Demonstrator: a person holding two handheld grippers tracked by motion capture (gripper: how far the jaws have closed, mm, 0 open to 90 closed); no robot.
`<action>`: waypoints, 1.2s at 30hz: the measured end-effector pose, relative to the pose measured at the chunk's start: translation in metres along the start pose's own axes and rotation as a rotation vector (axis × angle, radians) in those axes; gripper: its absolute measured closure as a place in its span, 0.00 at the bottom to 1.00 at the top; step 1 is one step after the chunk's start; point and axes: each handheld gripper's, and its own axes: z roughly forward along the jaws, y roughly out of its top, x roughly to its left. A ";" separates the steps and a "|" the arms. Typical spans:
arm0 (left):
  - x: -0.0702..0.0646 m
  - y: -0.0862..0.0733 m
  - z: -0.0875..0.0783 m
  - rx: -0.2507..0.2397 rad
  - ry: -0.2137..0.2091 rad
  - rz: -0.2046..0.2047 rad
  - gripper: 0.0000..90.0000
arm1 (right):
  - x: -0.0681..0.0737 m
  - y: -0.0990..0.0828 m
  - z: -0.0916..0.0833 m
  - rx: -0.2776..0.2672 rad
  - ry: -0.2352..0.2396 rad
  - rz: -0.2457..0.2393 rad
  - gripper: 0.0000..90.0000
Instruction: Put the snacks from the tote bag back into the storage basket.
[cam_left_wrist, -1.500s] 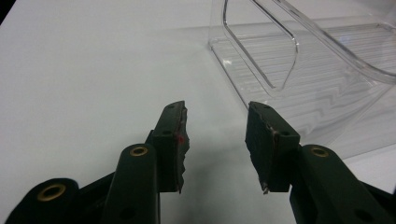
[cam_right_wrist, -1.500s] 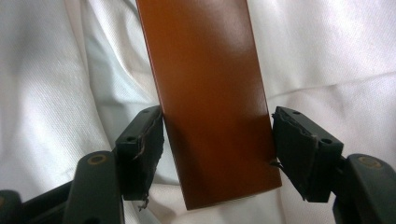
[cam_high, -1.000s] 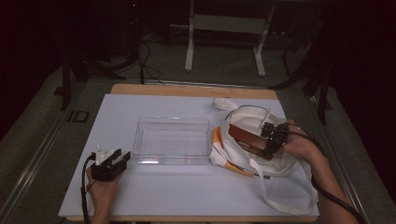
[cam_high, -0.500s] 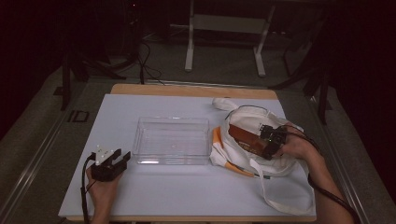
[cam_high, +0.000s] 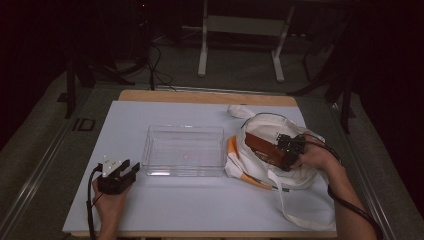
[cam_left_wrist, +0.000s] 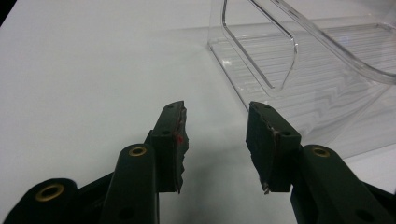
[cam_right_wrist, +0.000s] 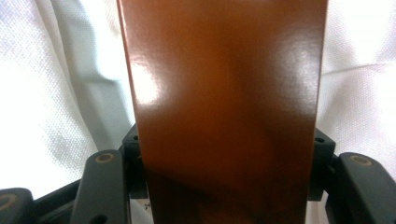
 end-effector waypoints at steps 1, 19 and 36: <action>0.000 0.000 0.000 0.000 0.000 0.000 0.64 | 0.000 0.000 0.000 0.000 0.003 0.004 0.43; 0.000 0.000 0.000 0.002 0.001 0.001 0.64 | 0.000 -0.004 -0.004 -0.015 0.046 -0.034 0.48; 0.000 0.000 0.000 0.001 0.000 0.000 0.64 | 0.004 -0.008 -0.017 -0.044 0.037 -0.068 0.48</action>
